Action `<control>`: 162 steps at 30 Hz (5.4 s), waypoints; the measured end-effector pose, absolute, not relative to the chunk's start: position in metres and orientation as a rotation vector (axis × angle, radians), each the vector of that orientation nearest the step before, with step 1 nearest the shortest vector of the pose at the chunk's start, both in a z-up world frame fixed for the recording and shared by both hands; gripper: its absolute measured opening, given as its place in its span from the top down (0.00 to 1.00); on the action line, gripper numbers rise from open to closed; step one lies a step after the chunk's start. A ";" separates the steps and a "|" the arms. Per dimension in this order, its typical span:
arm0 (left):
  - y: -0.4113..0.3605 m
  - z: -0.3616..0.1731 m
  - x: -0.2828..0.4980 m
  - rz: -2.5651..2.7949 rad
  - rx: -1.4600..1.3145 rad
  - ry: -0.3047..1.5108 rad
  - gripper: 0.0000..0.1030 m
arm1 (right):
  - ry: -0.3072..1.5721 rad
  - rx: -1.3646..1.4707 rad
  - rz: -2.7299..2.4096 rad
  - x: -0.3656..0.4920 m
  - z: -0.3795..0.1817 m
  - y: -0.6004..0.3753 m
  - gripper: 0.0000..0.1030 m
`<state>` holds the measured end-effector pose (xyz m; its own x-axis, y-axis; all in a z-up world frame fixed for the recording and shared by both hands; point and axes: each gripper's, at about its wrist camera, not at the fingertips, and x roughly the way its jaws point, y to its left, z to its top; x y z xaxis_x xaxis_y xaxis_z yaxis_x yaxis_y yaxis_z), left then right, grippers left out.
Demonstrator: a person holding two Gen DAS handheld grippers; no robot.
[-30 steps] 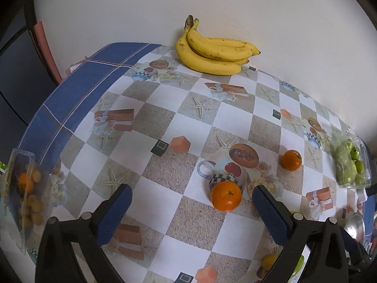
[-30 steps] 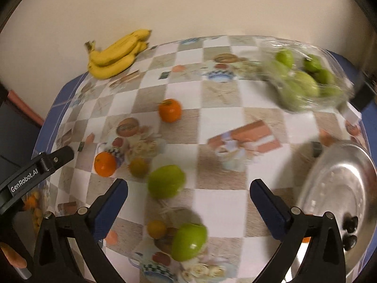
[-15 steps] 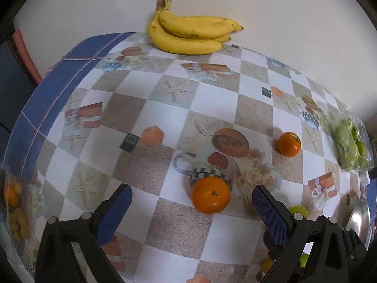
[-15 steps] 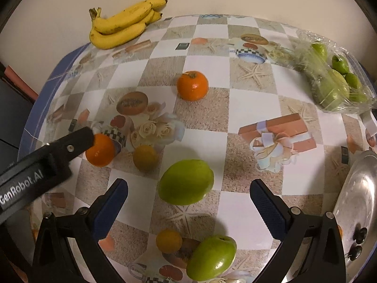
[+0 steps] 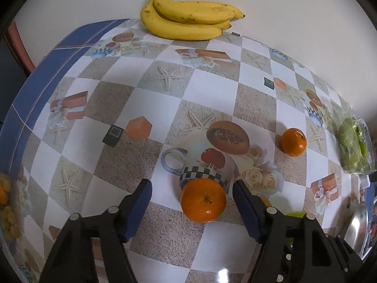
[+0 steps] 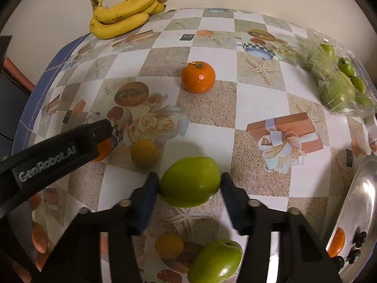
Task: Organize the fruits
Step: 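Grasp a tangerine with the left tool while the right tool grasps a green mango, then carry the tangerine and the green mango over the steel bowl with both tools, then open the left tool dropping the tangerine while the right tool releases the mango into the bowl, then move both open tools back from the bowl toward the fruit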
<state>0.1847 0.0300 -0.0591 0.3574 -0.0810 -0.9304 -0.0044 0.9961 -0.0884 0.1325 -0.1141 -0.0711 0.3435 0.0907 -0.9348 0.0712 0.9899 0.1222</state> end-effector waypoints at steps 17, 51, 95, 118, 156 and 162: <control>0.032 -0.042 0.181 -0.071 -0.150 1.171 0.62 | 1.171 0.185 0.027 0.127 -0.046 -0.115 0.48; -0.053 0.017 0.127 -0.207 -0.017 1.063 0.62 | 1.140 0.439 -0.412 0.051 -0.017 -0.301 0.48; -0.258 -0.033 0.056 -0.586 0.238 1.145 0.61 | 1.172 0.603 -0.562 0.003 -0.054 -0.392 0.47; -0.260 -0.008 0.050 -0.607 0.256 1.102 0.48 | 1.073 0.565 -0.572 0.000 -0.018 -0.395 0.47; -0.002 0.010 0.134 0.025 -0.043 1.094 0.25 | 1.152 0.363 -0.236 0.065 -0.013 -0.249 0.47; 0.008 0.011 0.134 0.045 -0.030 1.074 0.05 | 1.163 0.342 -0.191 0.073 -0.016 -0.226 0.30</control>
<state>0.1341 0.0079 0.0109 0.4761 0.0224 -0.8791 -0.0512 0.9987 -0.0022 0.0727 -0.2265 -0.0157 0.3881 0.0286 -0.9212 0.3218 0.9324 0.1645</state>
